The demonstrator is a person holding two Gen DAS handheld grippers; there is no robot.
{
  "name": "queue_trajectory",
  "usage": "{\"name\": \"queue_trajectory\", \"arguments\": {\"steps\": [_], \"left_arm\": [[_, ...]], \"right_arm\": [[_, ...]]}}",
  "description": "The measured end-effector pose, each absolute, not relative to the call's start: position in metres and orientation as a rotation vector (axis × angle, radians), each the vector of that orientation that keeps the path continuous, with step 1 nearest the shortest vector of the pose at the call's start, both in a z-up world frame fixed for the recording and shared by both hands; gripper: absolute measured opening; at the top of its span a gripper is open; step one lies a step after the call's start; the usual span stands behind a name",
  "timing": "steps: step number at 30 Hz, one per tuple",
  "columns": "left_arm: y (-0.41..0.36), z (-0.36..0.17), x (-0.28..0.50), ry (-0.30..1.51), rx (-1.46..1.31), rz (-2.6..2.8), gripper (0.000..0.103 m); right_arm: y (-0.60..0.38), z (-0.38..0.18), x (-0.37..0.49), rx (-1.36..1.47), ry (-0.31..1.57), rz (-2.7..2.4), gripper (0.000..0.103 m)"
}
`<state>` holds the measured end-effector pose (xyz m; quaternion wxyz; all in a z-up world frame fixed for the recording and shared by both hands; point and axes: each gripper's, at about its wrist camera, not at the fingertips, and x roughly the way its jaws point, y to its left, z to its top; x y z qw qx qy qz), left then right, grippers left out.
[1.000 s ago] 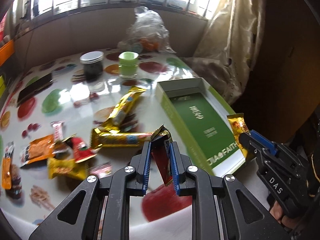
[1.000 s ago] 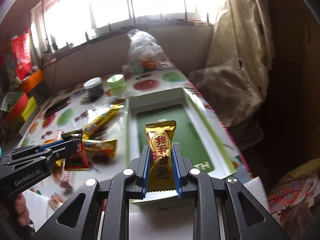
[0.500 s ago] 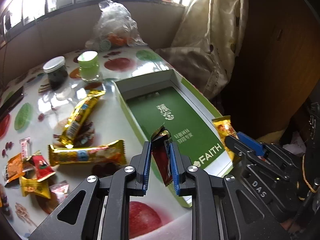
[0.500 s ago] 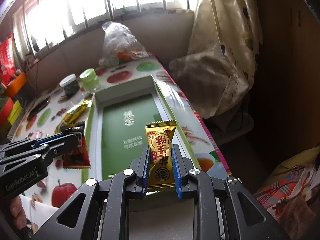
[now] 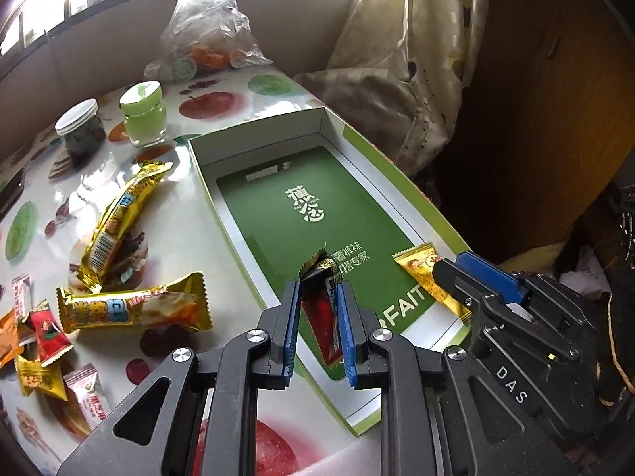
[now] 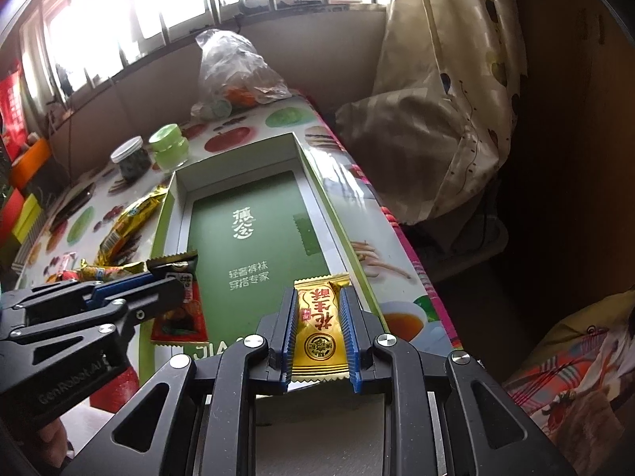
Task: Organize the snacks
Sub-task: 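Carry both held packets over the green box with both tools, then open both tools to drop the packets into the green box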
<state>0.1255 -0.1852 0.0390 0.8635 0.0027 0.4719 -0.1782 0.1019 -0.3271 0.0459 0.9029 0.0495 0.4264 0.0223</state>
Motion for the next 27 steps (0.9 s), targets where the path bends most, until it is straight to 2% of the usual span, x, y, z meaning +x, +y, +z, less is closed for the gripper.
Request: {"name": "queue_trajectory", "arguments": {"steps": [8, 15, 19, 27], "left_arm": [[-0.187, 0.028, 0.133, 1.024, -0.007, -0.391, 0.02], [-0.189, 0.028, 0.133, 1.031, -0.006, -0.403, 0.022], [-0.188, 0.031, 0.132, 1.022, -0.014, -0.407, 0.035], [-0.176, 0.049, 0.119, 0.964, -0.012, -0.384, 0.039]], "right_arm": [[-0.328, 0.044, 0.102, 0.109, 0.885, 0.042, 0.024], [-0.329, 0.046, 0.098, 0.106, 0.877, 0.033, 0.032], [-0.327, 0.049, 0.096, 0.091, 0.871, 0.024, 0.034], [-0.32, 0.066, 0.085, 0.041, 0.829, -0.018, 0.036]]}}
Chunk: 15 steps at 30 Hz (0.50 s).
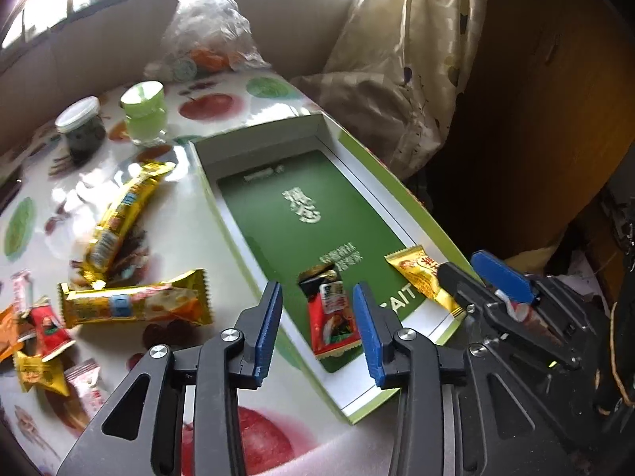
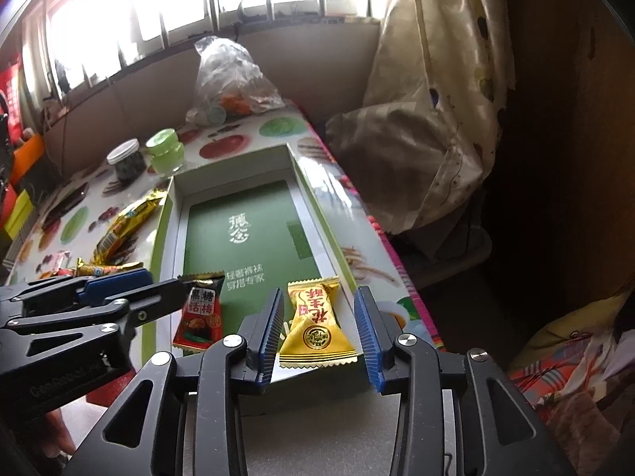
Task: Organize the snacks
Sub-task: 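Open both tools to drop the packets into the green box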
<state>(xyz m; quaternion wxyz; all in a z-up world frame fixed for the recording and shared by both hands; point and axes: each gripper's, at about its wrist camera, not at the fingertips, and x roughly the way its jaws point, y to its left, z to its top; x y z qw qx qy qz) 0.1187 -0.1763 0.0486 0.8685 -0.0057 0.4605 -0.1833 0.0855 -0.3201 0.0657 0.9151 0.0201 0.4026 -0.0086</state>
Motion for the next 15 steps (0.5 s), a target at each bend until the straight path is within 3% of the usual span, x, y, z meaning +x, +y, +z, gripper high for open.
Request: {"name": "queue_trajectory", "arguments": {"steps": [15], "left_arm": [[-0.128, 0.074, 0.088, 0.876, -0.036, -0.316, 0.039]], "right_arm": [[-0.289, 0.099, 0.066, -0.044, 0.751, -0.053, 0.038]]}}
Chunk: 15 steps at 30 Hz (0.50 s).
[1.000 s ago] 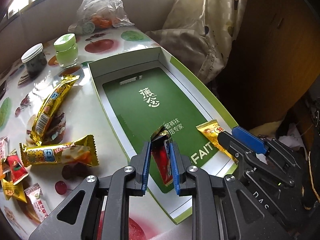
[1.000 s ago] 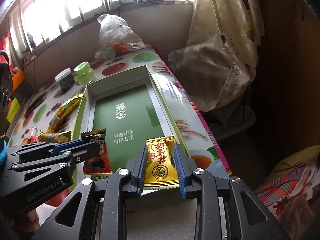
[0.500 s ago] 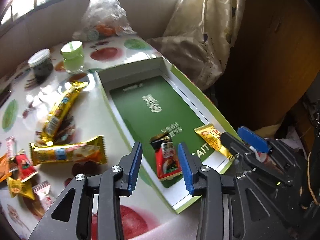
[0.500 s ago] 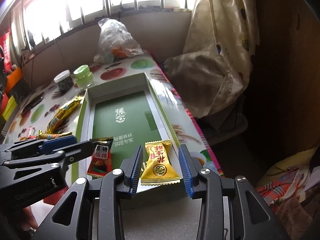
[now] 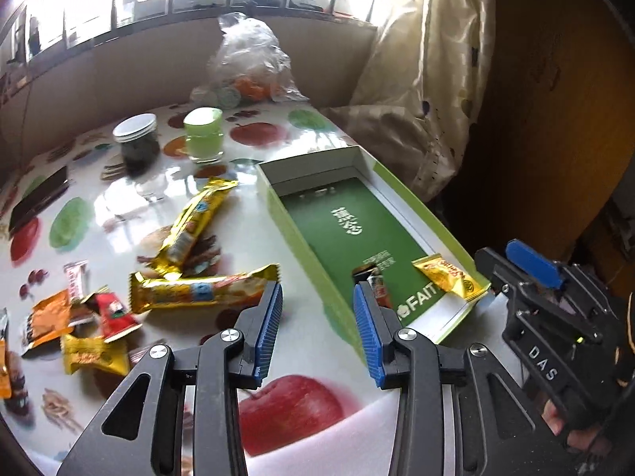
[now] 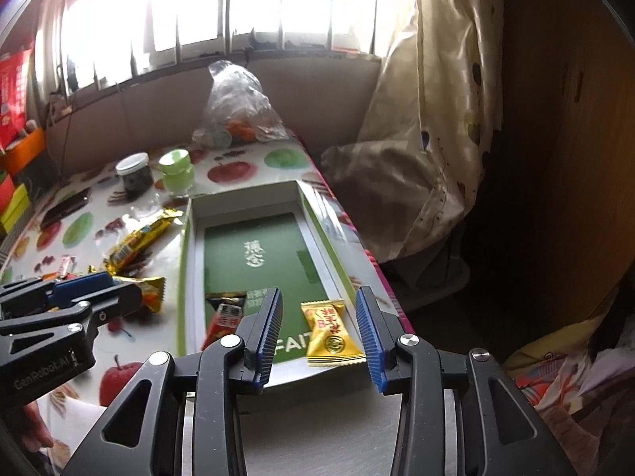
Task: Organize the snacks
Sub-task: 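Open both tools to drop the packets into the green box, then move both tools back over the snack pile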
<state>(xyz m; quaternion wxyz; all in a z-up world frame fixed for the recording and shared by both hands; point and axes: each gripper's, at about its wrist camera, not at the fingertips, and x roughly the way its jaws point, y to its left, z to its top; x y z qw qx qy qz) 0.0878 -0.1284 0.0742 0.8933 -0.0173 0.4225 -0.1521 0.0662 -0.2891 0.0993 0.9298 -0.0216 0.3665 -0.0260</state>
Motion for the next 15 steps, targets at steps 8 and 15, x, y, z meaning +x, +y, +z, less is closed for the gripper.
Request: {"name": "queue_trajectory", "arguments": {"steps": [8, 15], "left_arm": [[-0.102, 0.076, 0.074, 0.866, -0.044, -0.273, 0.039], [-0.075, 0.071, 0.062, 0.87, -0.072, -0.225, 0.039]], "right_arm": [[-0.266, 0.105, 0.059, -0.064, 0.734, -0.01, 0.038], [-0.246, 0.097, 0.057, -0.05, 0.757, 0.07, 0.038]]}}
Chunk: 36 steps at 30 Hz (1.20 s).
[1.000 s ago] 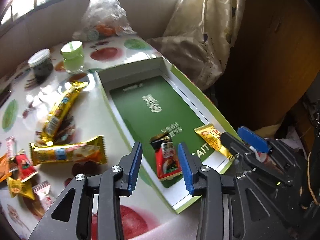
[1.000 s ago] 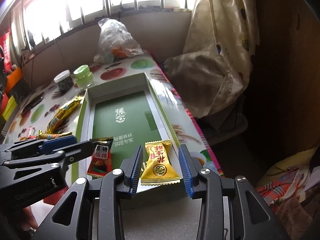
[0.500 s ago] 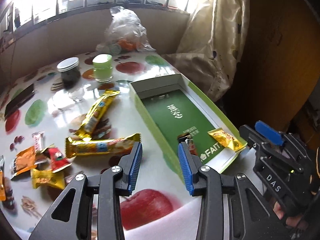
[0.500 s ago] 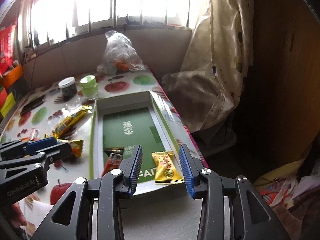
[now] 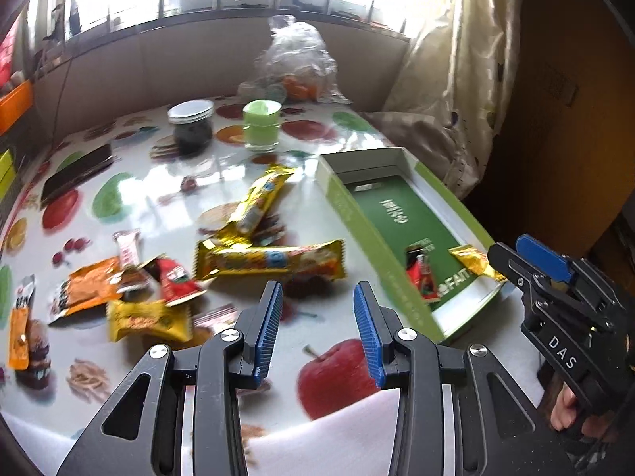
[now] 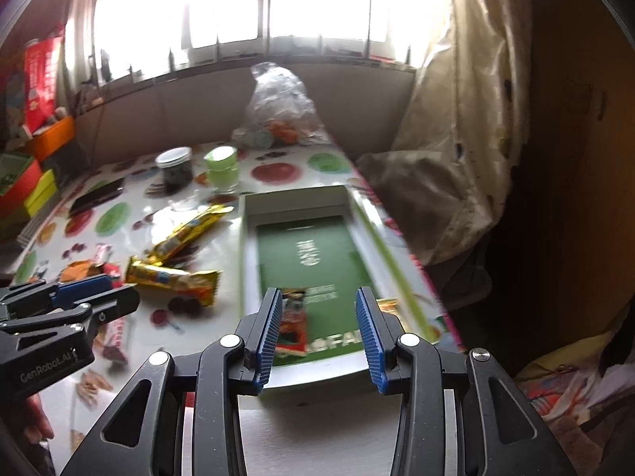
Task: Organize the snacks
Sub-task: 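Move both tools back over the snack pile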
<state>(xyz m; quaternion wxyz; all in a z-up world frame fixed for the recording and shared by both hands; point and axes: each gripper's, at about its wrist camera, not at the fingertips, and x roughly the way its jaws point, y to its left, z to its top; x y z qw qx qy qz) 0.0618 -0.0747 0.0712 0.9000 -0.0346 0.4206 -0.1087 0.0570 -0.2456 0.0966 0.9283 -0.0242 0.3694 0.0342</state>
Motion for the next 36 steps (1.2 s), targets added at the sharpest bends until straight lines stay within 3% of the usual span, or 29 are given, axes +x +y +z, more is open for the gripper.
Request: {"name": "queue_trajectory", "arguments": {"steps": [27, 31, 36], "left_arm": [[0.044, 0.034, 0.043, 0.945, -0.208, 0.022, 0.039], [0.053, 0.031, 0.042, 0.948, -0.22, 0.032, 0.039], [0.059, 0.029, 0.043, 0.954, -0.236, 0.038, 0.039]], "right_arm": [[-0.132, 0.043, 0.079, 0.038, 0.923, 0.456, 0.038], [-0.119, 0.036, 0.081, 0.03, 0.952, 0.497, 0.045], [-0.104, 0.026, 0.085, 0.006, 0.987, 0.512, 0.045]]}}
